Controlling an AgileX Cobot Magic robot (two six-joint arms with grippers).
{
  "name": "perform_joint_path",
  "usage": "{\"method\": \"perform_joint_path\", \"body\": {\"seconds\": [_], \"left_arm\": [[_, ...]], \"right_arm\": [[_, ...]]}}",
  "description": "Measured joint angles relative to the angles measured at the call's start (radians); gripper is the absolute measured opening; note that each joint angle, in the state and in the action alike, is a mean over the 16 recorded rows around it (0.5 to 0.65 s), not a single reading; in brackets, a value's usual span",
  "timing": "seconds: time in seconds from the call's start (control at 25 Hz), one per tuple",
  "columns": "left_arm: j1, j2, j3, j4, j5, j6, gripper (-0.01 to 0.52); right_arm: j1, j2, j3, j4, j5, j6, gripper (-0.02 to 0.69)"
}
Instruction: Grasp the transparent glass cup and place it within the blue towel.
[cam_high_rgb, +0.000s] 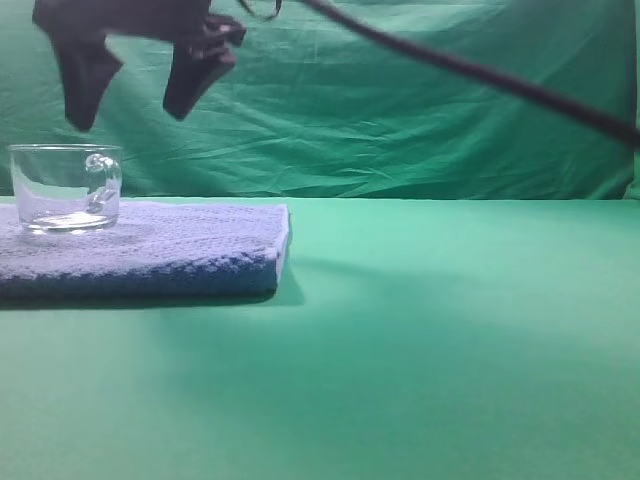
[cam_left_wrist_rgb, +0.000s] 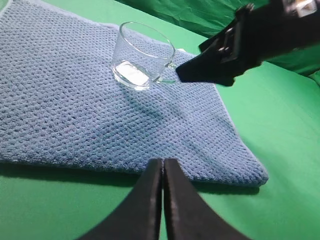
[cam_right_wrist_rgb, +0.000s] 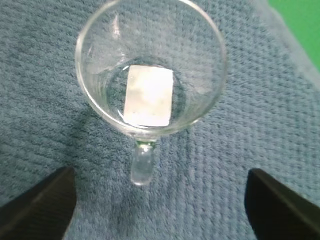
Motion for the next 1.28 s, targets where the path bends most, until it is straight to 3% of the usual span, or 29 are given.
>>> {"method": "perform_joint_path", "body": {"seconds": [0.16,0.32,0.56,0.8,1.28], "left_arm": [[0.000,0.000,0.000,0.000,0.000,0.000,0.000],[0.000,0.000,0.000,0.000,0.000,0.000,0.000],[0.000,0.000,0.000,0.000,0.000,0.000,0.000],[0.000,0.000,0.000,0.000,0.000,0.000,0.000],[0.000,0.000,0.000,0.000,0.000,0.000,0.000]], "right_arm": [[-0.002,-0.098,0.004,-0.017,0.098,0.052,0.065],[-0.005,-0.201,0.024,-0.027,0.154,0.101,0.007],[-0.008,-0.389,0.121,-0.030,0.170,0.159,0.000],[-0.009,-0.624,0.348,-0.029,0.114,0.216,0.000],[-0.009,-1.097,1.012,0.000,-0.239,0.284,0.000]]}}
